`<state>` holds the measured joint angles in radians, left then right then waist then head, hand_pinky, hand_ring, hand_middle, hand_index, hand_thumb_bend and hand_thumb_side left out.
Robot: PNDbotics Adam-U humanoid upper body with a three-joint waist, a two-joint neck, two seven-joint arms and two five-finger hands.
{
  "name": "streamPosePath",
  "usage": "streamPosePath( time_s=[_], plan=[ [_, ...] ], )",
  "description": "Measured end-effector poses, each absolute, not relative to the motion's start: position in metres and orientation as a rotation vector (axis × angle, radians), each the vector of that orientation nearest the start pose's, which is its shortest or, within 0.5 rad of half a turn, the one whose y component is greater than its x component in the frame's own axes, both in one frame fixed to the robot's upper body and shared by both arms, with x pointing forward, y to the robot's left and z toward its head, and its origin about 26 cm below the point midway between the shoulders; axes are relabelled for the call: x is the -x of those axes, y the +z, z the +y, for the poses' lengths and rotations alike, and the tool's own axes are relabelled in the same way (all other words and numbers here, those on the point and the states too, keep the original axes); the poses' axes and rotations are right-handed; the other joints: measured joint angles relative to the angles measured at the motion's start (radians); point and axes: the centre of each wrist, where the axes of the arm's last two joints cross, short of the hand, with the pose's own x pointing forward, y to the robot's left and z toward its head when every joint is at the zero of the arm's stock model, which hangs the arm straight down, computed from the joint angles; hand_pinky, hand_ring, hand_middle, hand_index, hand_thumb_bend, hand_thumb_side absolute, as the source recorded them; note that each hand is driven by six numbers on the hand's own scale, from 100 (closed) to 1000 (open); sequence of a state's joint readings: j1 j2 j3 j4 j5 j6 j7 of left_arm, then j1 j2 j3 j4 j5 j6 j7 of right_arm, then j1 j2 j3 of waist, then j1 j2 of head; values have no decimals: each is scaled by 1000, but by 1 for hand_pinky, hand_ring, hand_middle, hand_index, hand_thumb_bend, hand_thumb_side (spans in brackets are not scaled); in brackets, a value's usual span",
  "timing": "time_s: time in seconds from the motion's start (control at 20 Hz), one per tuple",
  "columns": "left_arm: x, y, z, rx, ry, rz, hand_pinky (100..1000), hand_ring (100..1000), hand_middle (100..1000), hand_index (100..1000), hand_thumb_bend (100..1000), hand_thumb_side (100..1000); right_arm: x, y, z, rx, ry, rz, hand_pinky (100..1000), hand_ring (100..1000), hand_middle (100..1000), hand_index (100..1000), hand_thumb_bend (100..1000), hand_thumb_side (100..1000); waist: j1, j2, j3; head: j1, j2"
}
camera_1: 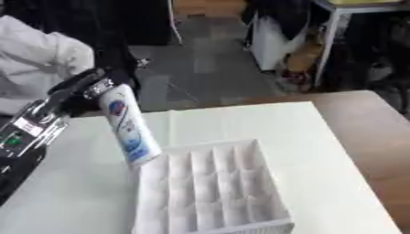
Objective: Pick up objects on the table and place them in the box.
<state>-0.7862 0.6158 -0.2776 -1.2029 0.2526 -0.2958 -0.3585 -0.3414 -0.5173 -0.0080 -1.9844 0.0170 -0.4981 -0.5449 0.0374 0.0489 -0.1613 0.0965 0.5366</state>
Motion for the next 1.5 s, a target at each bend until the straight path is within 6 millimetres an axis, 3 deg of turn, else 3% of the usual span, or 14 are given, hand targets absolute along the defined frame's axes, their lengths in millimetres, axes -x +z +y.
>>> streamPosePath(
  time_s=[0.8, 0.95, 1.0, 1.1, 1.15, 1.2, 1.35, 1.5],
  plan=[
    [-443, 202, 272, 94, -1081, -2002, 100, 100, 116, 456, 199, 917, -304, 235, -281, -320, 74, 3369, 367, 467, 417, 549, 114, 687, 8, 0, -15, 0, -5],
    [-443, 202, 271, 103, -1068, -2019, 100, 100, 236, 496, 215, 910, -304, 235, -280, -318, 76, 3369, 367, 468, 417, 550, 115, 686, 8, 0, -15, -1, -5],
    [-443, 202, 271, 108, -1060, -2026, 100, 131, 379, 577, 240, 937, -304, 235, -280, -318, 76, 3370, 367, 468, 417, 550, 115, 686, 8, 0, -15, -1, -5],
    [-443, 202, 271, 119, -1055, -2036, 100, 289, 496, 665, 343, 973, -304, 235, -280, -318, 76, 3370, 367, 468, 418, 550, 113, 687, 8, 0, -15, -1, -5],
    [-443, 201, 270, 127, -1058, -2037, 109, 307, 508, 675, 363, 976, -304, 235, -280, -319, 75, 3370, 367, 468, 418, 550, 113, 687, 8, 0, -15, -1, -5],
    [-443, 201, 270, 135, -1060, -2040, 258, 458, 626, 769, 498, 1000, -304, 235, -280, -319, 75, 3371, 367, 468, 418, 550, 113, 686, 8, 0, -15, -1, -5],
    [-443, 201, 270, 157, -1067, -2047, 418, 592, 774, 887, 671, 1000, -304, 235, -280, -320, 74, 3371, 367, 468, 418, 550, 112, 686, 8, 0, -15, -1, -5],
    [-443, 200, 271, 177, -1064, -2054, 491, 651, 833, 940, 763, 1000, -304, 235, -280, -320, 74, 3371, 367, 468, 418, 550, 111, 686, 8, 0, -15, -1, -5]
  ],
)
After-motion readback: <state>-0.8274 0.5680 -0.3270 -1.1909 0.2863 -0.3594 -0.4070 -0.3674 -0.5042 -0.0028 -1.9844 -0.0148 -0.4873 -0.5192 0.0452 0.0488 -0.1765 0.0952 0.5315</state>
